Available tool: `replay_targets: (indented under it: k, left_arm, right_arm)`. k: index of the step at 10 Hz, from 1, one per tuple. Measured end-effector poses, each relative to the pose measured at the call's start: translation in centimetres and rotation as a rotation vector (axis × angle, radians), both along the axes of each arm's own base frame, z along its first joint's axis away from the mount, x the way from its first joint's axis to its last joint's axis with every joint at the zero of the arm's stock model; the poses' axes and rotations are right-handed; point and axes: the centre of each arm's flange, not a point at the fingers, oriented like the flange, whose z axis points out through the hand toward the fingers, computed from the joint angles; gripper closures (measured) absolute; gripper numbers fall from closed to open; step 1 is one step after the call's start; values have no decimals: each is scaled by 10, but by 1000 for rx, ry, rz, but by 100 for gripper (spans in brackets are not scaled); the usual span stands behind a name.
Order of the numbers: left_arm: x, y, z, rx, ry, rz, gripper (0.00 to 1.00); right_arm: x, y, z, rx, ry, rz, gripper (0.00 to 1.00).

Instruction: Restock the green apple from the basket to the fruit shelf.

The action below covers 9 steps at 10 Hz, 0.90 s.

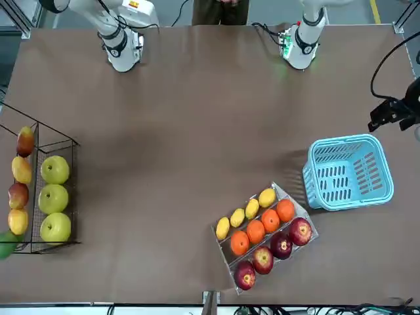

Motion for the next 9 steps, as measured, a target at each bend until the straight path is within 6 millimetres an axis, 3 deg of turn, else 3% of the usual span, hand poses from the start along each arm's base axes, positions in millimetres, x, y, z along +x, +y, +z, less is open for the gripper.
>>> replay_targets:
  k: [9]
  left_arm:
    - [0,0,0,0,-1,0,0]
  right_arm:
    - [14,5,-17,-19,-4,16,11]
